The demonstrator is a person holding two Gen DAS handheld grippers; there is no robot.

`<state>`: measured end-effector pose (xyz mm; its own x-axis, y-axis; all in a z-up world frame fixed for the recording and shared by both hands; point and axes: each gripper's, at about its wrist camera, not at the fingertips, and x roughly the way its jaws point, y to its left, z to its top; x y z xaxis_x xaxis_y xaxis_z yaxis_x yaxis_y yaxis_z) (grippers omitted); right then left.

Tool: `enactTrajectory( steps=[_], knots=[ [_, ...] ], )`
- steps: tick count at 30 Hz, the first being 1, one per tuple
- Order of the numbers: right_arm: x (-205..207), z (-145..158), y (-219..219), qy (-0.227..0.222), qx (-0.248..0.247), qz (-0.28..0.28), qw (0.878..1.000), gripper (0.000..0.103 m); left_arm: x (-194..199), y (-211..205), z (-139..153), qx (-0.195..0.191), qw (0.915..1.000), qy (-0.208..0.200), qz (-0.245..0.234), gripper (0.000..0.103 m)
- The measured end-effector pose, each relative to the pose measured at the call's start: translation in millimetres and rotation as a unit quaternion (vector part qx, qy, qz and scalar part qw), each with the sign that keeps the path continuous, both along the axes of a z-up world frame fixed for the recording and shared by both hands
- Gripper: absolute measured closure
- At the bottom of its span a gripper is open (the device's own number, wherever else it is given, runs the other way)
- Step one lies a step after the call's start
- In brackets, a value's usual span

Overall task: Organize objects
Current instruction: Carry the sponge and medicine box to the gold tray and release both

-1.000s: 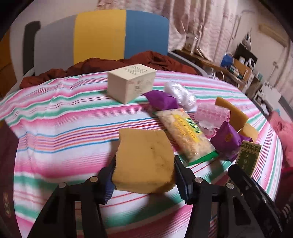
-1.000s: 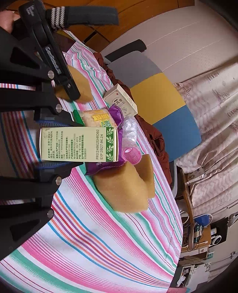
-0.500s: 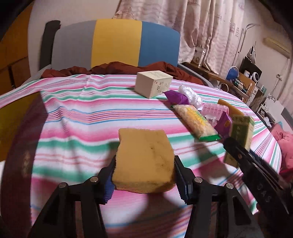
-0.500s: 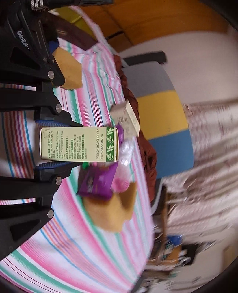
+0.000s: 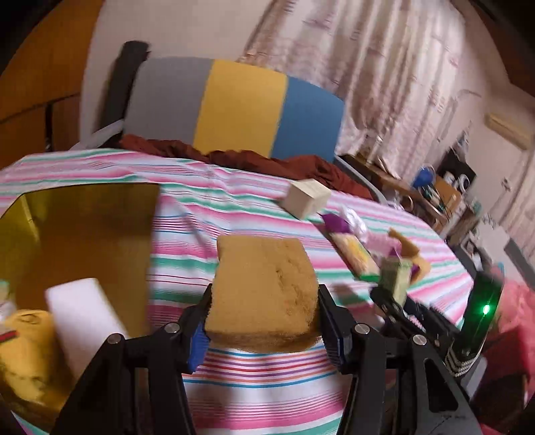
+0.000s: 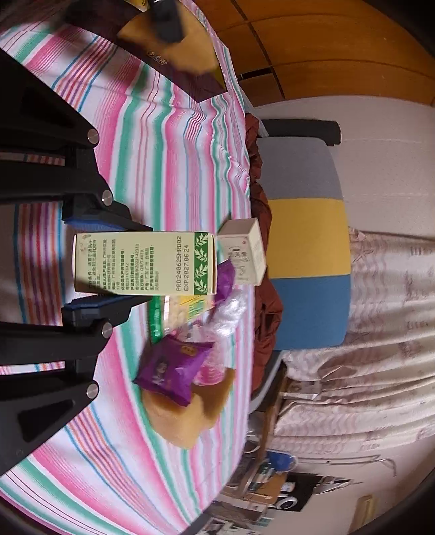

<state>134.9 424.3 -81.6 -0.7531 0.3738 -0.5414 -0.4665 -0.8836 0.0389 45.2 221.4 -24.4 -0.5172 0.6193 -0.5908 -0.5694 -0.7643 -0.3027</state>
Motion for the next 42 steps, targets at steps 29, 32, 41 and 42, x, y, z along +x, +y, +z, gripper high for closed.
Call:
enactTrajectory(
  steps=[29,32,41,42],
  knots=[
    [-35.8,80.3,-138.5,0.032,-0.077,0.219,0.972,0.073,-132.9,-197.8,-25.5,-0.028,0.9708,-0.121,0.205,0.01],
    [-42.0,82.7,-154.2,0.024,-0.081,0.244,0.966,0.073,-124.7,-212.5,-13.5,-0.011,0.9659,-0.097,0.24,0.003],
    [-95.2,81.5,-198.8,-0.05,-0.102,0.31,0.944,0.073,-95.6,-247.1,2.5,0.022,0.9374,-0.092,0.335,0.001],
    [-104.8,79.5,-202.5,-0.063,-0.105,0.312,0.942,0.073,-96.0,-246.4,3.0,0.019,0.9364,-0.091,0.338,0.001]
  ],
)
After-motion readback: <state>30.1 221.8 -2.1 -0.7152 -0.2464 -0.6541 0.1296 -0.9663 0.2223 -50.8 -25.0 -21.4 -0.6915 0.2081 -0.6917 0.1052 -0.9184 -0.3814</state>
